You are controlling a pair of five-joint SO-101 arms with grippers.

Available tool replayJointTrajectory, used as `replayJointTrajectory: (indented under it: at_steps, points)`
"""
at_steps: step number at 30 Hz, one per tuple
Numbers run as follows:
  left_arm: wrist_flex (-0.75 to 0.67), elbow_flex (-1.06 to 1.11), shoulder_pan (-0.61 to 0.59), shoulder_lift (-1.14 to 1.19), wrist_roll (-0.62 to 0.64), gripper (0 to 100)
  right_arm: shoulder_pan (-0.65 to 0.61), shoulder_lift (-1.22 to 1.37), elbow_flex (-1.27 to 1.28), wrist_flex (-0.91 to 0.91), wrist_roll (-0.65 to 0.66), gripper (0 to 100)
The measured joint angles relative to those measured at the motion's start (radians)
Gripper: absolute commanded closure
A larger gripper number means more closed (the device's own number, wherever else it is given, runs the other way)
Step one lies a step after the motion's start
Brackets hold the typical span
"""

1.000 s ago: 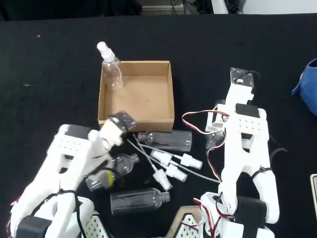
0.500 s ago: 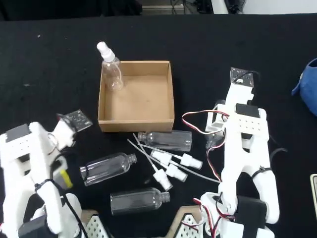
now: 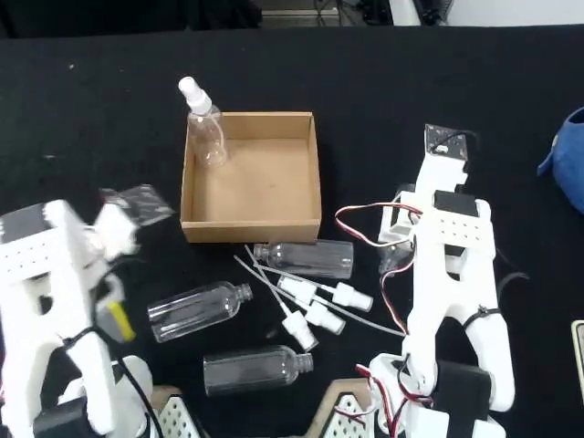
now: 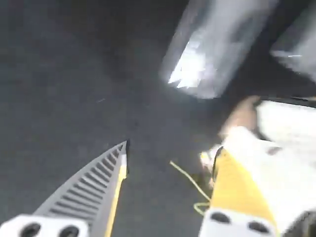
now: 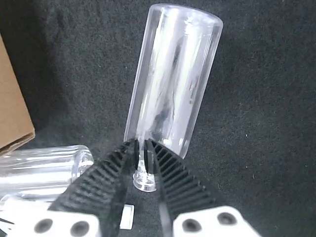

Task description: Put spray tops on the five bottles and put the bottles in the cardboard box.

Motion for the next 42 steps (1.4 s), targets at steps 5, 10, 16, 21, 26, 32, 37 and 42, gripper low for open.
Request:
replayJointTrajectory:
  at_steps: [5,10,16,21,26,32,37,42]
  points:
    - [-0.003,0.021,0.264,0.000,0.173,69,0.000,0.000,0.000,0.000,0.000,98.6]
    - [-0.118,0.089,0.396,0.000,0.292,70,0.000,0.000,0.000,-0.031,0.000,98.6]
    - [-0.288,0.183,0.408,0.000,0.348,70,0.000,0.000,0.000,-0.054,0.000,98.6]
    - [-0.391,0.250,0.416,0.000,0.407,70,0.000,0.000,0.000,-0.057,0.000,98.6]
    - [-0.445,0.301,0.417,0.000,0.414,70,0.000,0.000,0.000,-0.057,0.000,98.6]
    - [-0.546,0.376,0.417,0.000,0.414,70,0.000,0.000,0.000,-0.057,0.000,98.6]
    - [-0.592,0.385,0.417,0.000,0.454,70,0.000,0.000,0.000,-0.057,0.000,98.6]
    - [-0.597,0.385,0.451,0.000,0.460,70,0.000,0.000,0.000,-0.057,0.000,98.6]
